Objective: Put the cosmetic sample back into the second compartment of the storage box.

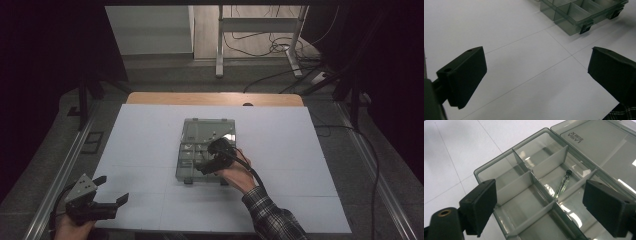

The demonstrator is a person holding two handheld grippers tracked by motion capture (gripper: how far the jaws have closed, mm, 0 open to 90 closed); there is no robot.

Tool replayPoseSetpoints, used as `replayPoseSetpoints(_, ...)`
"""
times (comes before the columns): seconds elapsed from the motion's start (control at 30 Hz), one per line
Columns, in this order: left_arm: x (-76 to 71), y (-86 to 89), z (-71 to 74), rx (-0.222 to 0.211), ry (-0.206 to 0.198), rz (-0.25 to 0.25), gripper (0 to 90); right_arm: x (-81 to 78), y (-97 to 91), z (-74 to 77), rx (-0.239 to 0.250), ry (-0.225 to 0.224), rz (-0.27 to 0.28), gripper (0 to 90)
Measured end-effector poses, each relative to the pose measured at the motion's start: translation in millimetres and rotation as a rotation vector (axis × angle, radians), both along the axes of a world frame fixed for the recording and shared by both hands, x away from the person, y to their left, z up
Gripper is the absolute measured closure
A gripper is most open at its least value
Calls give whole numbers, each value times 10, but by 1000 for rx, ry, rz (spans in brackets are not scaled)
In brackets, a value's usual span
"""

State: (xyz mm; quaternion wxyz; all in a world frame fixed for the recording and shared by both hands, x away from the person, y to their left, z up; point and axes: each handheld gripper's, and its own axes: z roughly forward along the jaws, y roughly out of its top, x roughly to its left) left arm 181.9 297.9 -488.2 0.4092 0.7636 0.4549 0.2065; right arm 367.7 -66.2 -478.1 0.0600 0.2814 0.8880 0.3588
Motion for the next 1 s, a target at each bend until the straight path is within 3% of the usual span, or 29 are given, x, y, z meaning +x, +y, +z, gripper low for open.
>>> replayPoseSetpoints(0.5,-3,2,1,0,-2,0,26,-29,-110,23,7,-6,-16,60)
replayPoseSetpoints(0.67,-4,1,0,1,-3,-1,26,-44,-145,41,19,25,-14,54)
replayPoseSetpoints(1.0,-5,1,1,2,-5,-1,27,-91,-200,47,2,38,-2,33)
